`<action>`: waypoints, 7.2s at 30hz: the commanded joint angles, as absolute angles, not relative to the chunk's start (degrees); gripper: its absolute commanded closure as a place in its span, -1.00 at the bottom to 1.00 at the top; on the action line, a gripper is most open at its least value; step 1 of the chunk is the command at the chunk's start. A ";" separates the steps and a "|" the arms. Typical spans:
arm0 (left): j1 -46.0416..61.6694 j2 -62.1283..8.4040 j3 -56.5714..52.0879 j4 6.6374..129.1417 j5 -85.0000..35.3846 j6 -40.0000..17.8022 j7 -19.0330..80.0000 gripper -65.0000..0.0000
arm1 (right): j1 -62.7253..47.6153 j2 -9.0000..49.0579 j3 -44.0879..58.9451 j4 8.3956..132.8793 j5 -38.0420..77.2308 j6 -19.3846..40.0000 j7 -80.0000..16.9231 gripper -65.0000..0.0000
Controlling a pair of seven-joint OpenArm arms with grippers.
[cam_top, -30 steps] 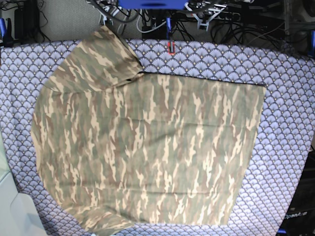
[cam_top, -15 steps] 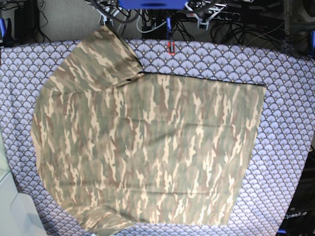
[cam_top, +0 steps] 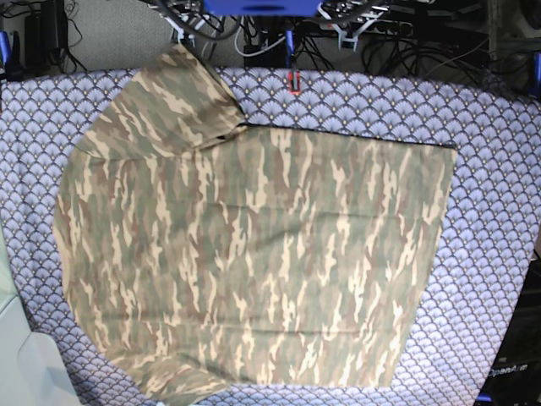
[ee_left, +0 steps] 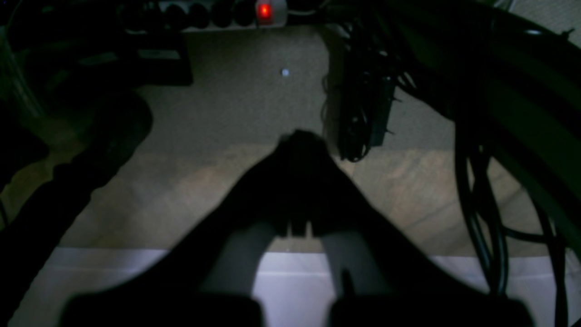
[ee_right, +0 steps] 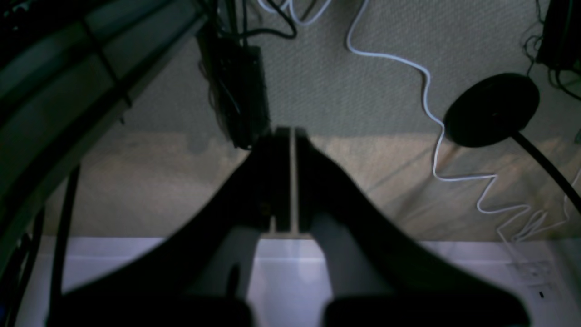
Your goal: Fold the T-shirt properly
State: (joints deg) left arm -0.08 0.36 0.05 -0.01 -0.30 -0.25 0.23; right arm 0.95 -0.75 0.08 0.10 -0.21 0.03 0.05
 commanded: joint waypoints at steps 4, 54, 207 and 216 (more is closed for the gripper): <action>1.54 0.48 0.40 0.00 -0.13 -0.66 -0.04 1.00 | -0.75 -0.48 0.04 0.04 -0.31 0.75 3.38 1.00; 64.13 -2.07 -0.13 47.87 -0.66 -9.01 -74.77 1.00 | -67.30 6.55 4.70 61.93 -0.13 0.57 71.69 1.00; 16.84 -5.85 -31.69 82.77 -22.02 -9.63 14.37 -0.06 | -24.57 11.74 24.84 84.09 40.92 31.69 -49.36 1.00; 15.16 -4.35 -31.52 80.31 -22.11 -9.71 14.37 -0.06 | -24.48 11.38 24.92 84.09 37.58 31.69 -49.45 1.00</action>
State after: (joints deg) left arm 15.18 -4.47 -31.51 79.48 -21.67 -9.34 14.46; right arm -23.92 10.74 24.62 84.71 45.28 34.79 -46.28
